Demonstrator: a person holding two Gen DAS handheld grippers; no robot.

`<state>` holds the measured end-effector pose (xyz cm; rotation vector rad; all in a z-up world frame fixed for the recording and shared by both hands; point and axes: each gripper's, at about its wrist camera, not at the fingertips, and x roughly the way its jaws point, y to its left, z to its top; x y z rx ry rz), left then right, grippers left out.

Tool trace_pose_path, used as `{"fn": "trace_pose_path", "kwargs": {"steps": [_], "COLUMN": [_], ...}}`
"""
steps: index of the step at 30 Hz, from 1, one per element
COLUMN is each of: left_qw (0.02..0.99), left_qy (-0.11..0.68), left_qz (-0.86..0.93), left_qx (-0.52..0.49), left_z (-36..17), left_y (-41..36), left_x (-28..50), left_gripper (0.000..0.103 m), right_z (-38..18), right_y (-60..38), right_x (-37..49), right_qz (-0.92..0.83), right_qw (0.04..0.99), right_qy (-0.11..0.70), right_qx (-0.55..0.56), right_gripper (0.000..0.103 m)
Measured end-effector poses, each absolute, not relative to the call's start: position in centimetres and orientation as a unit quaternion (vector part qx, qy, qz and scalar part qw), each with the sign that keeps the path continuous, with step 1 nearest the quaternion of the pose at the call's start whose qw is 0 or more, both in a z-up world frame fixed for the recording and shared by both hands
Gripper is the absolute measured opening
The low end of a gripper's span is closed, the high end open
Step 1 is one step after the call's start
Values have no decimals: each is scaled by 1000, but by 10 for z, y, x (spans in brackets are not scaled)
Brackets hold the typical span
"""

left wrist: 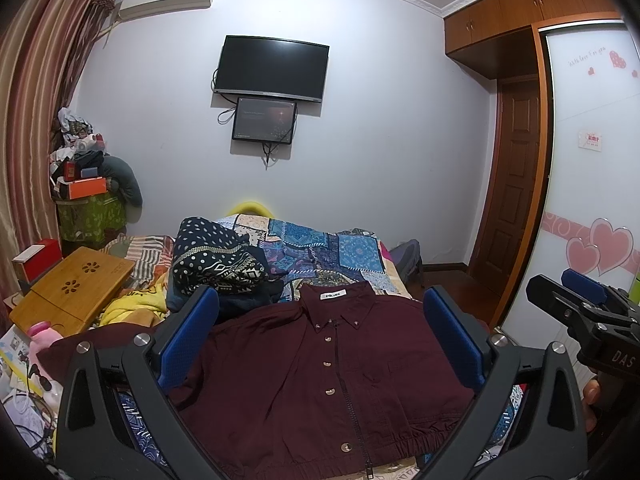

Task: Fold large clothes

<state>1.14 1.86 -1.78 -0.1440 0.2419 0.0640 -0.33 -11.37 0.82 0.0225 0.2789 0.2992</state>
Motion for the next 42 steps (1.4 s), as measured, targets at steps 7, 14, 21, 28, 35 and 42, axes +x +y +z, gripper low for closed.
{"fn": "trace_pose_path", "kwargs": {"steps": [7, 14, 21, 28, 35, 42], "left_qw": [990, 989, 988, 985, 982, 971], "left_qy": [121, 126, 135, 149, 160, 180], "left_qz": [31, 33, 35, 39, 61, 107], "left_qx": [-71, -72, -73, -77, -85, -115], "left_z": [-18, -19, -19, -24, -29, -38], "left_y": [19, 20, 23, 30, 53, 114], "left_x": [11, 15, 23, 38, 59, 86], "left_gripper": [103, 103, 103, 103, 103, 103], "right_z": [8, 6, 3, -1, -8, -21], "right_y": [-114, -114, -111, -111, -114, -114], "right_x": [-3, -2, 6, 17, 37, 65], "right_qz": [149, 149, 149, 145, 142, 142], "right_qw": [979, 979, 977, 975, 971, 963], "right_qy": [139, 142, 152, 167, 192, 230], "right_qx": [12, 12, 11, 14, 18, 24], "right_gripper": [102, 102, 102, 102, 102, 102]}}
